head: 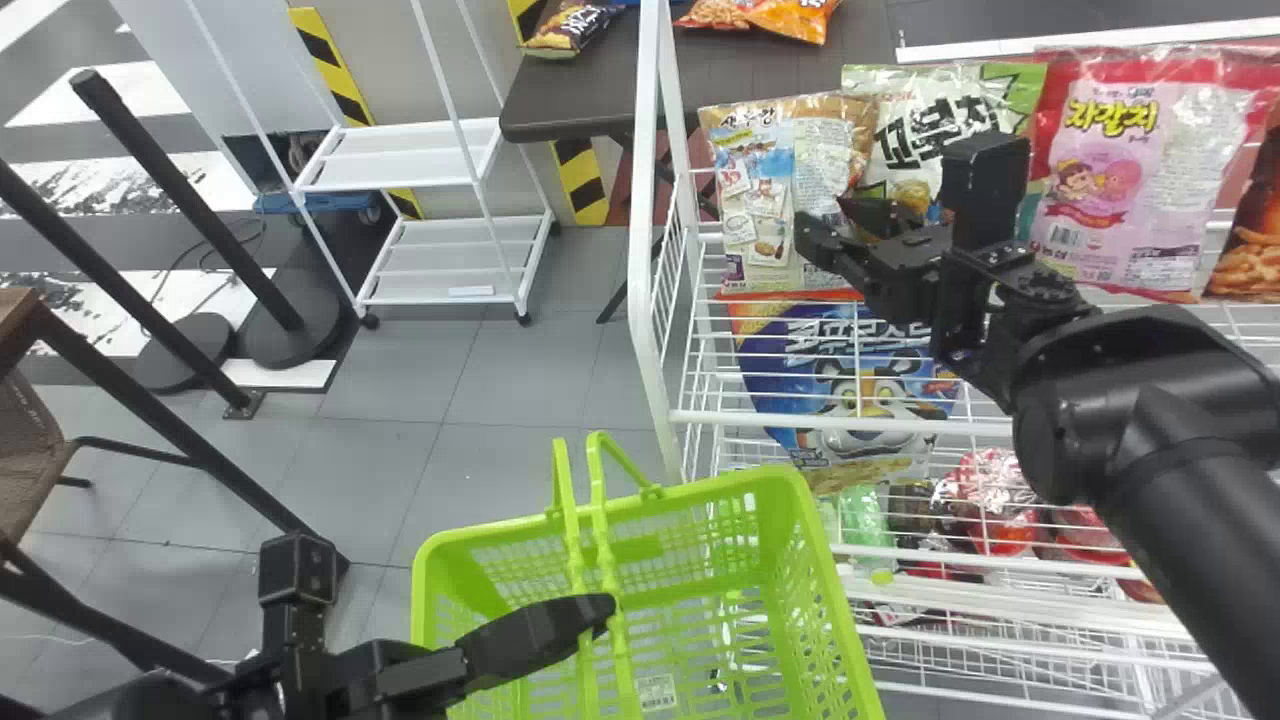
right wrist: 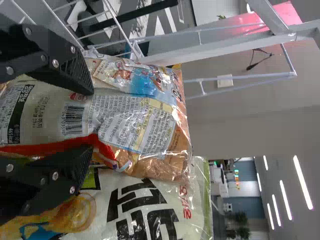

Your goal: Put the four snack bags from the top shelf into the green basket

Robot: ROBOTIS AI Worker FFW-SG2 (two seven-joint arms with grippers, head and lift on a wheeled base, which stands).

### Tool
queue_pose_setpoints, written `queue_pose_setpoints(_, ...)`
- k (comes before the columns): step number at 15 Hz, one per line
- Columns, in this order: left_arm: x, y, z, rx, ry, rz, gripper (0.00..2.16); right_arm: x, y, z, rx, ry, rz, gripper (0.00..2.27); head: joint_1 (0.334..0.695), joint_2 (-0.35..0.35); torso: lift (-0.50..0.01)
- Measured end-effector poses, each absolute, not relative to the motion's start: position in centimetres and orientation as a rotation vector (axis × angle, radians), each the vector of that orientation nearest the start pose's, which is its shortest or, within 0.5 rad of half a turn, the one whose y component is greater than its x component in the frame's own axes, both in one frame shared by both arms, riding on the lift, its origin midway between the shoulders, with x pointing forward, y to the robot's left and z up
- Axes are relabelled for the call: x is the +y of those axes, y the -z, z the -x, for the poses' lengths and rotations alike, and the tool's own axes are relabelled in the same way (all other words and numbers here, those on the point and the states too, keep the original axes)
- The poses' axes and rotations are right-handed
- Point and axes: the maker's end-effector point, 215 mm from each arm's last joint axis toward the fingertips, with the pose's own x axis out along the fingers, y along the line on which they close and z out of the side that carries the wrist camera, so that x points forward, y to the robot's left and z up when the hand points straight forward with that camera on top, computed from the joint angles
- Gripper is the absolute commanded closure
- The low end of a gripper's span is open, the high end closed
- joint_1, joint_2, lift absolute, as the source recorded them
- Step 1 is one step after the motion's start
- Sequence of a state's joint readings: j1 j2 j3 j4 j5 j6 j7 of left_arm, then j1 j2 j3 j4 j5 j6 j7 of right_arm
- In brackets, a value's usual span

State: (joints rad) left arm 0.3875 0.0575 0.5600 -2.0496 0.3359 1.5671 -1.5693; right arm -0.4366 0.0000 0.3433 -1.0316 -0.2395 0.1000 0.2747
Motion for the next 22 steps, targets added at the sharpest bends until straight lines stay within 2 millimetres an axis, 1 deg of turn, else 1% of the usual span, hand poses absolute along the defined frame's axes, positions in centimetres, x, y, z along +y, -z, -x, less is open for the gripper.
queue_pose_setpoints(1, 19.8, 35.6, -25.4, 0.719, 0.977, 1.284, 2.14, -0.5, 38.7, -65.7, 0.229, -0.570, -0.098, 2.25, 0.695, 0.233, 0.000)
queue_pose_setpoints(3, 19.8, 35.6, -25.4, 0.720, 0.979, 1.284, 2.14, -0.5, 38.7, -65.4, 0.225, -0.572, -0.099, 2.25, 0.695, 0.233, 0.000)
queue_pose_setpoints(5, 19.8, 35.6, -25.4, 0.721, 0.979, 1.283, 2.14, -0.2, 38.9, -64.7, 0.218, -0.577, -0.088, 2.25, 0.695, 0.239, 0.000)
queue_pose_setpoints(7, 19.9, 35.6, -25.4, 0.721, 0.978, 1.282, 2.14, 0.2, 38.5, -63.6, 0.209, -0.580, -0.065, 2.25, 0.695, 0.246, 0.000)
queue_pose_setpoints(9, 19.9, 35.6, -25.4, 0.721, 0.977, 1.280, 2.14, 0.1, 37.7, -62.6, 0.198, -0.573, -0.037, 2.25, 0.695, 0.251, 0.000)
queue_pose_setpoints(11, 20.0, 35.5, -25.5, 0.721, 0.978, 1.278, 2.14, -0.6, 36.4, -61.7, 0.180, -0.559, -0.033, 2.25, 0.695, 0.248, 0.000)
queue_pose_setpoints(13, 20.1, 35.5, -25.7, 0.720, 0.978, 1.278, 2.14, -1.5, 35.1, -60.4, 0.169, -0.543, -0.048, 2.25, 0.695, 0.240, 0.000)
queue_pose_setpoints(14, 20.2, 35.5, -25.9, 0.717, 0.978, 1.278, 2.14, -2.2, 34.6, -59.4, 0.169, -0.530, -0.063, 2.25, 0.695, 0.236, 0.000)
queue_pose_setpoints(16, 20.4, 35.5, -26.4, 0.712, 0.976, 1.276, 2.14, -4.8, 33.8, -57.4, 0.173, -0.489, -0.092, 2.25, 0.695, 0.215, 0.000)
queue_pose_setpoints(17, 20.5, 35.5, -26.8, 0.708, 0.976, 1.276, 2.14, -6.1, 33.7, -56.0, 0.184, -0.470, -0.109, 2.25, 0.695, 0.204, 0.000)
queue_pose_setpoints(21, 20.7, 35.8, -28.6, 0.699, 0.970, 1.283, 2.14, -9.8, 33.5, -49.5, 0.251, -0.426, -0.161, 2.25, 0.695, 0.161, 0.000)
queue_pose_setpoints(22, 20.7, 35.9, -28.8, 0.699, 0.970, 1.283, 2.14, -10.3, 33.6, -48.0, 0.281, -0.423, -0.165, 2.25, 0.695, 0.156, 0.000)
